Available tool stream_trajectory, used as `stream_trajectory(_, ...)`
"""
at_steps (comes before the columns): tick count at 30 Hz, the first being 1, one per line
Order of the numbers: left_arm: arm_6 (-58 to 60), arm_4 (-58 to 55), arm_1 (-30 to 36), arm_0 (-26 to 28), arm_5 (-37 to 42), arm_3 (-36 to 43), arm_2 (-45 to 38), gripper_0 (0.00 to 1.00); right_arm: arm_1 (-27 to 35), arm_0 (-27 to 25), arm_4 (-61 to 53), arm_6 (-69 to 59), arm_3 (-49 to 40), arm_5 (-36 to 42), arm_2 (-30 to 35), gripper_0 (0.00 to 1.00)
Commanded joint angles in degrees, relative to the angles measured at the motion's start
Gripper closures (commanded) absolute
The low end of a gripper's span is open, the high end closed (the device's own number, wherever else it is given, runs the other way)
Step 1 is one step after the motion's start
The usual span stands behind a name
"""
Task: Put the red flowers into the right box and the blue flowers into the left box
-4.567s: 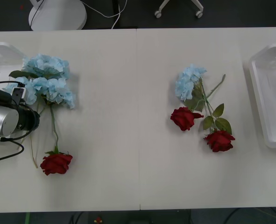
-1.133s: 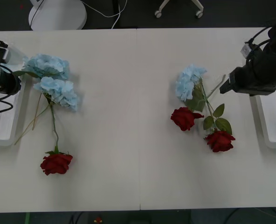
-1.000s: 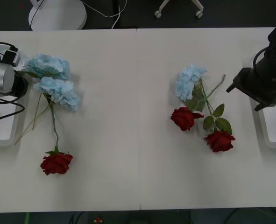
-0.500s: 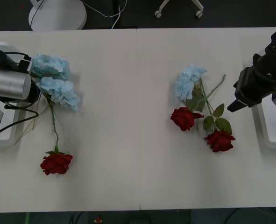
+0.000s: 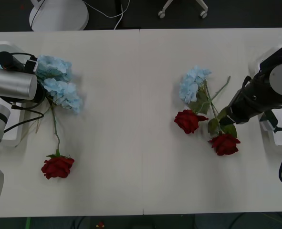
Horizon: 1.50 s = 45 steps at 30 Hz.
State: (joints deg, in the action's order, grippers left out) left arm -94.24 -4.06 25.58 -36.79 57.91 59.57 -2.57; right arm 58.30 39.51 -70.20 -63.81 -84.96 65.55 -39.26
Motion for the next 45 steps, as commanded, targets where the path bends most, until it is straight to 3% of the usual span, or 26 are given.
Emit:
stream_trajectory(1, -4.3, -0.3, -1.6, -3.1, -0.5, 0.4, 2.4, 0.25, -0.7, -1.9, 1.1, -2.5, -1.8, -0.3, 0.4, 0.07)
stream_trajectory(6, -4.0, 2.9, -1.0, -2.3, 1.0, 2.1, 1.8, 0.25, -3.3, -2.4, 3.4, -3.3, -0.7, 0.4, 0.3, 0.07)
stream_trajectory(12, -4.1, 6.0, -0.4, 2.8, 6.3, 11.8, -2.1, 0.25, -7.7, -2.2, 8.4, -4.1, 2.9, 0.2, 0.4, 0.07)
stream_trajectory(22, -4.5, -2.7, 0.6, 8.2, 16.3, 27.1, -2.0, 0.25, -11.7, -2.1, 12.4, -4.7, 5.7, 1.6, 1.1, 0.07)
stream_trajectory(38, -4.7, -3.8, 0.4, 7.4, 11.3, 22.1, 3.5, 0.25, -13.7, -2.2, 12.2, -0.9, 9.5, 2.7, 1.1, 0.07)
stream_trajectory(40, -4.7, -3.6, 0.4, 6.2, 9.8, 19.2, 4.2, 0.25, -13.7, -2.2, 12.3, -0.4, 9.9, 2.7, 1.1, 0.15)
stream_trajectory(42, -4.5, -3.1, 0.4, 4.6, 8.6, 16.3, 4.9, 0.25, -13.7, -2.2, 12.4, -0.2, 9.9, 2.7, 1.1, 0.29)
stream_trajectory(45, -4.3, -2.6, 0.1, 2.7, 6.6, 12.2, 5.2, 0.25, -13.7, -2.2, 12.4, 0.1, 9.9, 2.7, 1.1, 0.59)
